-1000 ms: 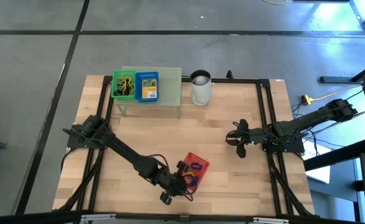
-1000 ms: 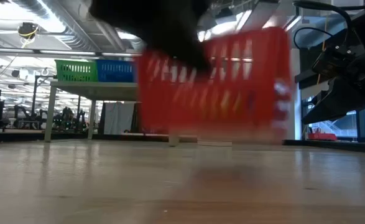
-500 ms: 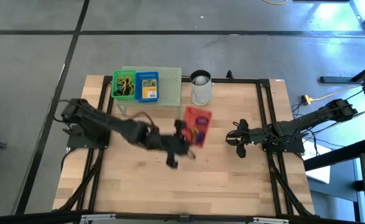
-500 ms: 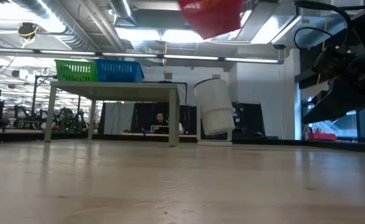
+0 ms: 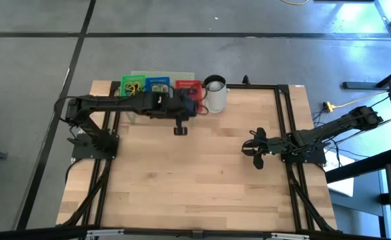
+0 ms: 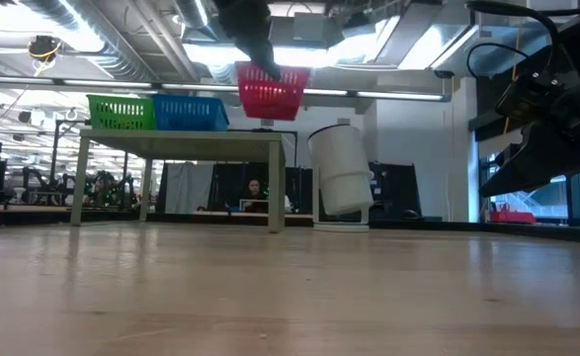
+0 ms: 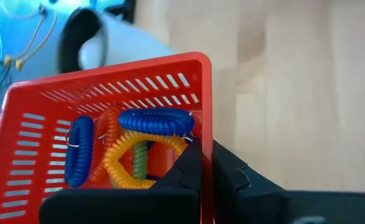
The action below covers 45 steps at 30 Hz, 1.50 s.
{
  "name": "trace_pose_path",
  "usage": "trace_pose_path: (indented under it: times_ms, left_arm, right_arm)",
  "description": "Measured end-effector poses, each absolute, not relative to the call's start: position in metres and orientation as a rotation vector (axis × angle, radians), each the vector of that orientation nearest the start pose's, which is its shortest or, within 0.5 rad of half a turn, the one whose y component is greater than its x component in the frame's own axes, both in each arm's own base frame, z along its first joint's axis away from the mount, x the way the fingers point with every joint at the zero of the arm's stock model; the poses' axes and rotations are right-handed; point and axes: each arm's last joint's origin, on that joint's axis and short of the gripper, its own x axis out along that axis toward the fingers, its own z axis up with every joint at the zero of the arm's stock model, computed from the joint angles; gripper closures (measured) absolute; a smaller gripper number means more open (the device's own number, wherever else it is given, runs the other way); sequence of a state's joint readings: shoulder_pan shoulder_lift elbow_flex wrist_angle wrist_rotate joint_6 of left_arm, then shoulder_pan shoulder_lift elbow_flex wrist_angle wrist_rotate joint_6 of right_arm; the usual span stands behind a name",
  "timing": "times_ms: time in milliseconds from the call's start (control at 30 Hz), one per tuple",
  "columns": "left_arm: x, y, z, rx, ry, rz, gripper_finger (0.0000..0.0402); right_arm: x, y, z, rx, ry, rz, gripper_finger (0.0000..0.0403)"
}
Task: Pick & Place Office Desk Supplies
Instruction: Put the red bin on the shelf
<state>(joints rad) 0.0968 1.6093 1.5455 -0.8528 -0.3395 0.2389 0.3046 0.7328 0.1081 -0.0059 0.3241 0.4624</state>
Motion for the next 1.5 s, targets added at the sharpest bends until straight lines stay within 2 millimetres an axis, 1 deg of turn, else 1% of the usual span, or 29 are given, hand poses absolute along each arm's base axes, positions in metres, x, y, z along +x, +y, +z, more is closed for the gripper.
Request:
trace_pose_path:
  times_ms: [67, 200, 300, 533, 800, 967, 1233, 1333, 1500]
  left_arm:
    - [0.332, 0.052, 0.336, 0.308, 0.968, 0.302, 0.0397]
    - [0.33, 0.067, 0.332, 0.265, 0.994, 0.222, 0.0397]
    - [0.33, 0.076, 0.327, 0.269, 1.027, 0.225, 0.0397]
    - [0.325, 0.088, 0.327, 0.271, 1.05, 0.26, 0.0396]
    - [0.32, 0.095, 0.325, 0.246, 1.087, 0.271, 0.0396]
    - [0.319, 0.098, 0.324, 0.202, 1.087, 0.225, 0.0396]
    - [0.319, 0.099, 0.324, 0.215, 1.092, 0.248, 0.0395]
    - [0.318, 0.099, 0.324, 0.222, 1.096, 0.272, 0.0387]
    - [0.318, 0.1, 0.324, 0.218, 1.099, 0.329, 0.036]
  right_arm:
    - [0.131, 0.032, 0.129, 0.253, 0.58, -0.156, 0.0289]
    - [0.131, 0.032, 0.129, 0.253, 0.58, -0.155, 0.0289]
    - [0.131, 0.032, 0.129, 0.253, 0.58, -0.156, 0.0289]
    - [0.131, 0.032, 0.129, 0.254, 0.579, -0.155, 0.0289]
    - [0.131, 0.032, 0.13, 0.254, 0.578, -0.154, 0.0289]
    - [0.131, 0.032, 0.129, 0.254, 0.579, -0.155, 0.0289]
    - [0.131, 0.032, 0.129, 0.254, 0.579, -0.154, 0.0289]
    - [0.131, 0.032, 0.129, 0.255, 0.58, -0.153, 0.0289]
    - [0.131, 0.032, 0.129, 0.255, 0.58, -0.153, 0.0289]
